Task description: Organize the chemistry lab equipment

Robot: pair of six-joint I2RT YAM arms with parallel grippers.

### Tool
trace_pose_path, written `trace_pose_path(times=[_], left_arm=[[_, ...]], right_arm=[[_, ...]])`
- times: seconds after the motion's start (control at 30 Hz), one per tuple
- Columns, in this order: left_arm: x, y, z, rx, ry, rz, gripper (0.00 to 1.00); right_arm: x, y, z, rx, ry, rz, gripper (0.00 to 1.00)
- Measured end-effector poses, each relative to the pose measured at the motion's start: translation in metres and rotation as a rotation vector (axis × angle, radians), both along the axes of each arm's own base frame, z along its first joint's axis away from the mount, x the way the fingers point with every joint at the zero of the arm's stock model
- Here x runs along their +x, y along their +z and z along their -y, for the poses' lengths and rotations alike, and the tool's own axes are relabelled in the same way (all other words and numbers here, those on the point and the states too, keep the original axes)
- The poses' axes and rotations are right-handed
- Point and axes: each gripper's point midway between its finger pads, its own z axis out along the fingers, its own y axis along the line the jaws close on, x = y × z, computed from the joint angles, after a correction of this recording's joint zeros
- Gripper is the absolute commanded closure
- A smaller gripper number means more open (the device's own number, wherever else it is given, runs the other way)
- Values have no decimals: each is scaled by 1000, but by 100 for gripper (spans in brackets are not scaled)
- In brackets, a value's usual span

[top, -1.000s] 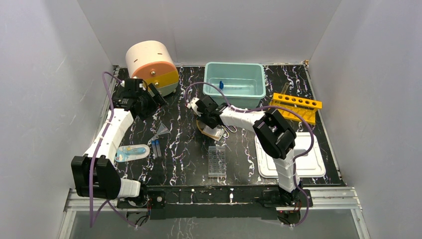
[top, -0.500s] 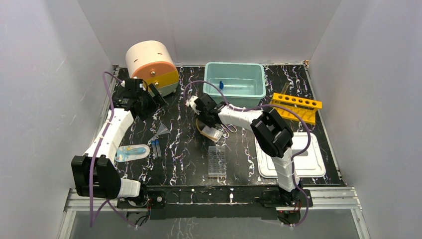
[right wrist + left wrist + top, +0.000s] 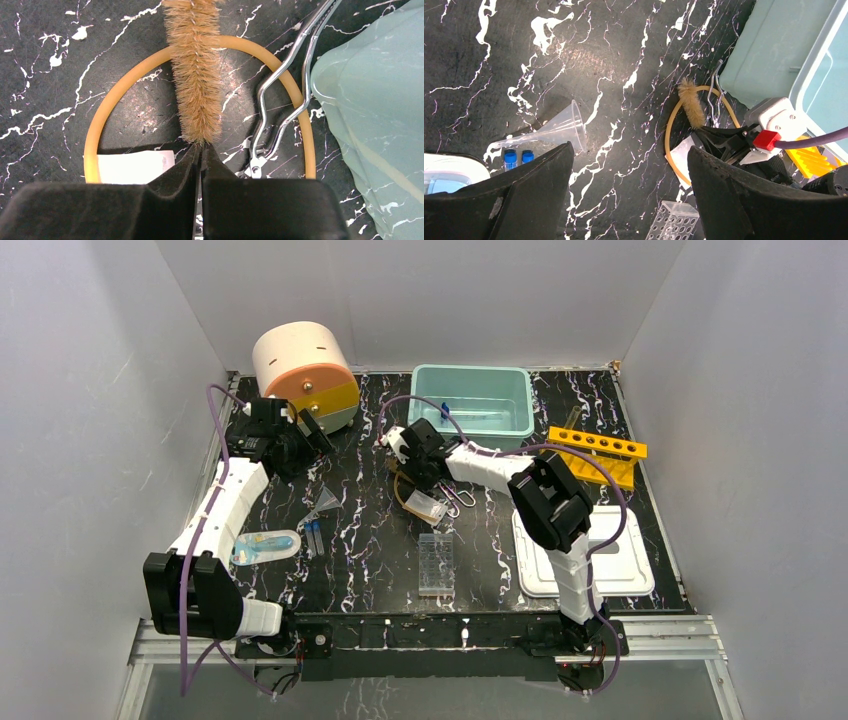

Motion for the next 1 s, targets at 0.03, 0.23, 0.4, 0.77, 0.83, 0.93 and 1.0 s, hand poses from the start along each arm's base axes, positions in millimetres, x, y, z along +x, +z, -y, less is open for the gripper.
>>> trace_pose_path(times=[0.03, 0.23, 0.4, 0.77, 0.83, 0.93, 1.0], left_arm=[[0, 0, 0, 0, 0, 0, 17], [0, 1, 0, 1, 1, 0, 17], [2, 4, -1, 4, 6, 9, 17], [0, 9, -3, 9, 16, 23, 16], [0, 11, -3, 7, 17, 29, 16], [0, 12, -3, 5, 19, 31, 16], [0, 12, -3, 2, 19, 31, 16]], right_arm=[[0, 0, -1, 1, 0, -3, 96], [0, 2, 0, -5, -1, -11, 100], [1, 9, -2, -3, 0, -11, 100], [8, 101, -6, 154, -14, 103, 100], [12, 124, -3, 194, -28, 134, 100], [24, 164, 5, 258, -57, 202, 100], [34, 191, 14, 296, -79, 250, 100]])
